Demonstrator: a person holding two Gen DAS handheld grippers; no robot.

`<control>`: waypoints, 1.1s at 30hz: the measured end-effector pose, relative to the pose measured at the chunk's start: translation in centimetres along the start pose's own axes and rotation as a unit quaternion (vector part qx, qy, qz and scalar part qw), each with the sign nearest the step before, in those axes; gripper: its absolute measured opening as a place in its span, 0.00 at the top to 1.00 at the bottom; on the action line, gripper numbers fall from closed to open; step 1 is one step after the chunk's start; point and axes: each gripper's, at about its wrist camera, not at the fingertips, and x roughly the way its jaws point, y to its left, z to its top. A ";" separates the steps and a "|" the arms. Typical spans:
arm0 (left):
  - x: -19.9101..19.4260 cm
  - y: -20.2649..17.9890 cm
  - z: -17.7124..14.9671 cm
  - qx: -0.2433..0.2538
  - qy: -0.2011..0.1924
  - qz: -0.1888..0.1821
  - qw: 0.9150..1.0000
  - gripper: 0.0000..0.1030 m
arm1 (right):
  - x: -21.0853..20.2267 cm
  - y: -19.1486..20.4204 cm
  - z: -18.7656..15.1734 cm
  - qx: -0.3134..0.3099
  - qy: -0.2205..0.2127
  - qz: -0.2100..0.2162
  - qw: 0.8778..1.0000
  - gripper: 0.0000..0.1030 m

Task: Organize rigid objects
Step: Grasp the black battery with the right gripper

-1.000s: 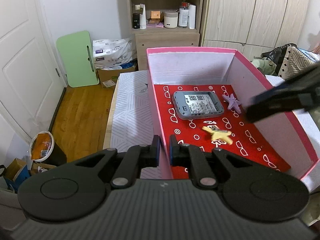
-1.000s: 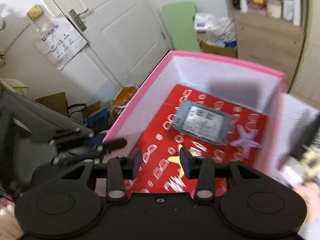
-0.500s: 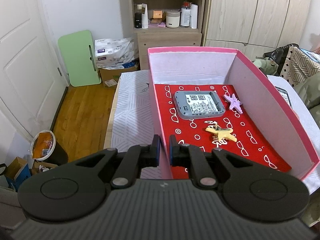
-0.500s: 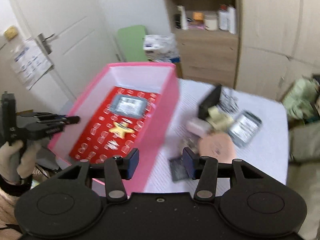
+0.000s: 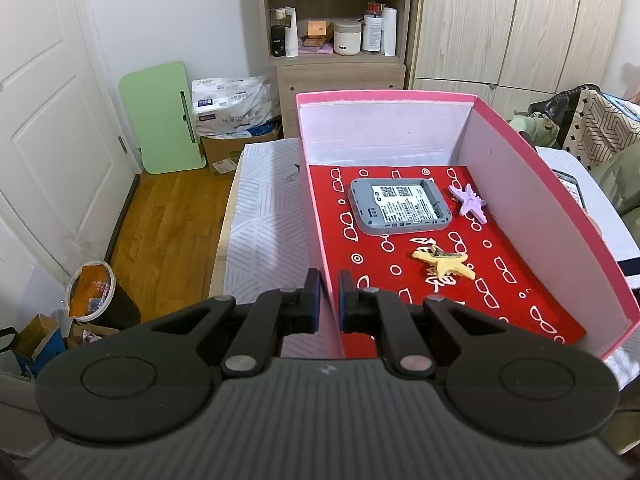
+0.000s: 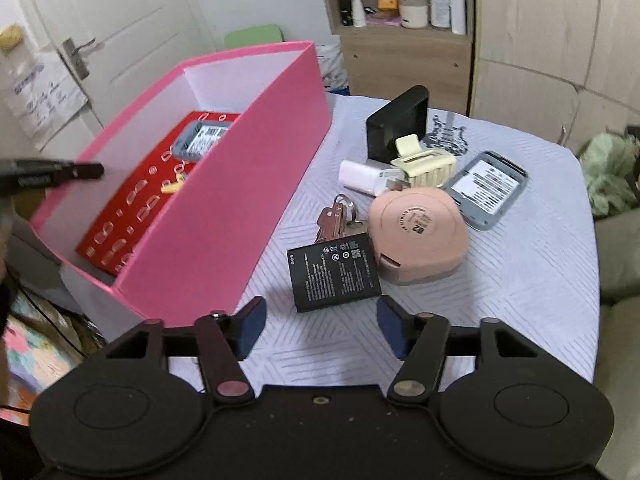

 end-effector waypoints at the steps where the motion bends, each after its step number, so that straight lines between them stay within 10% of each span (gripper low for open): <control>1: 0.0 0.0 0.0 -0.001 0.000 -0.001 1.000 0.93 | 0.5 0.1 -0.1 -0.007 0.000 0.001 1.000 0.32; 15: 0.0 0.0 0.0 0.001 0.001 0.001 1.000 0.92 | 4.9 0.1 -0.2 -0.053 -0.022 -0.040 0.998 0.16; 18: 0.0 -0.1 0.0 0.001 0.002 0.001 1.000 0.92 | 4.7 0.5 -0.4 -0.054 -0.040 -0.041 0.997 0.33; 33: 0.1 -0.3 -0.1 0.007 0.004 0.003 1.000 0.92 | 3.1 0.0 -0.9 0.015 -0.031 -0.036 0.999 0.34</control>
